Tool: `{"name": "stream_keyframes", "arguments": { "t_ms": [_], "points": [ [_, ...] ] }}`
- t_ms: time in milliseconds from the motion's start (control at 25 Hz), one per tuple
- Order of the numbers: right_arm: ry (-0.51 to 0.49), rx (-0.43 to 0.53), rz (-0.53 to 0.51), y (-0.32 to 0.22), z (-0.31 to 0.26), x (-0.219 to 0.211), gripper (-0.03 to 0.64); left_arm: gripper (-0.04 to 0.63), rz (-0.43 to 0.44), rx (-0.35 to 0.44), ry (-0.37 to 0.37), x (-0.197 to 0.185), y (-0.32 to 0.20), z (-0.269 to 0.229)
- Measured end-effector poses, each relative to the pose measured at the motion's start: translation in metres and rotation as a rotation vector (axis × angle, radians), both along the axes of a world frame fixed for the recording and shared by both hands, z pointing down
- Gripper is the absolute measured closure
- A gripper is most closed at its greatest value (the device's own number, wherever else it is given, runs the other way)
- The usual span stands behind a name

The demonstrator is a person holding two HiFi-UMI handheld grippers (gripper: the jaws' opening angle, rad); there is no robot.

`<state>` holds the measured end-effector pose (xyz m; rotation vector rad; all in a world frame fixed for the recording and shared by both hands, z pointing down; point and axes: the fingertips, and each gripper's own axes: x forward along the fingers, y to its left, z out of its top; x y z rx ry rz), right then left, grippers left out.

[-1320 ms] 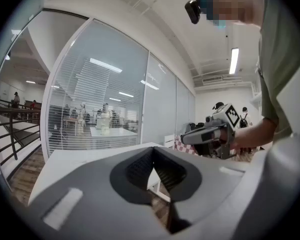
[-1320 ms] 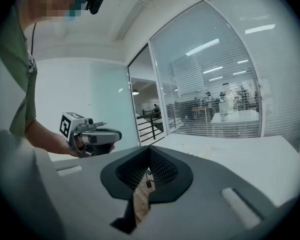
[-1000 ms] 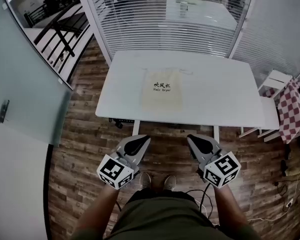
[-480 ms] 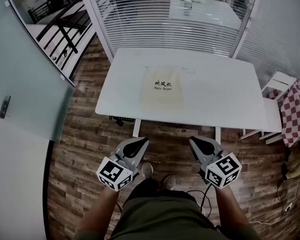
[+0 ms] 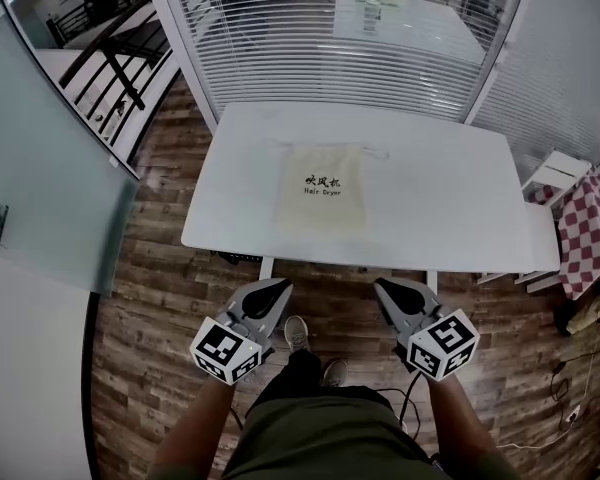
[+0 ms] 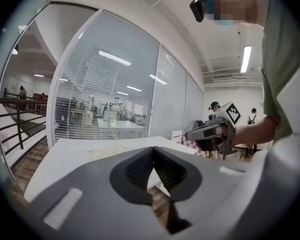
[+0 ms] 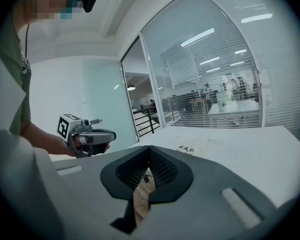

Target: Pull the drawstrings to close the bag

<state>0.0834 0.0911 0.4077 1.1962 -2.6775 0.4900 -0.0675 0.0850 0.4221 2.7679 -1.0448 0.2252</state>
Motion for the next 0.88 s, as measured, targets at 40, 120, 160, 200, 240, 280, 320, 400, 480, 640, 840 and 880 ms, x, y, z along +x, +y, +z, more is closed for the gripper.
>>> {"name": "stream_keyframes", "arguments": {
  "t_ms": [40, 120, 160, 200, 240, 280, 320, 400, 480, 640, 840, 880],
  "points": [
    [0.004, -0.004, 0.003, -0.008, 0.001, -0.002, 0.607, 0.592, 0.003, -0.002, 0.001, -0.002, -0.009, 0.002],
    [0.009, -0.016, 0.009, -0.025, 0.005, -0.006, 0.606, 0.592, 0.007, -0.008, 0.005, -0.006, -0.028, 0.004],
    [0.009, -0.022, 0.012, -0.034, 0.008, -0.008, 0.606, 0.592, 0.010, -0.012, 0.007, -0.009, -0.039, 0.005],
    [0.009, -0.028, 0.014, -0.044, 0.010, -0.011, 0.607, 0.592, 0.012, -0.017, 0.008, -0.012, -0.049, 0.006],
    [0.008, -0.032, 0.015, -0.054, 0.011, -0.015, 0.607, 0.592, 0.015, -0.022, 0.008, -0.015, -0.059, 0.008],
    [0.007, -0.036, 0.016, -0.064, 0.013, -0.020, 0.606, 0.592, 0.018, -0.026, 0.007, -0.019, -0.070, 0.010],
    [0.006, -0.039, 0.016, -0.074, 0.014, -0.025, 0.607, 0.592, 0.020, -0.030, 0.007, -0.024, -0.080, 0.012],
    [0.008, -0.044, 0.015, -0.095, 0.016, -0.037, 0.607, 0.592, 0.022, -0.037, 0.009, -0.034, -0.101, 0.015],
    [0.017, -0.047, 0.017, -0.115, 0.017, -0.049, 0.607, 0.592, 0.026, -0.042, 0.012, -0.045, -0.123, 0.017],
    [0.024, -0.055, 0.036, -0.149, 0.022, -0.061, 0.607, 0.592, 0.043, -0.051, 0.008, -0.061, -0.160, 0.022],
    [0.037, -0.070, 0.085, -0.179, 0.026, -0.061, 0.607, 0.592, 0.076, -0.059, 0.006, -0.070, -0.195, 0.026],
    [0.036, -0.075, 0.094, -0.183, 0.028, -0.061, 0.607, 0.592, 0.081, -0.061, 0.006, -0.071, -0.201, 0.027]
  ]
}}
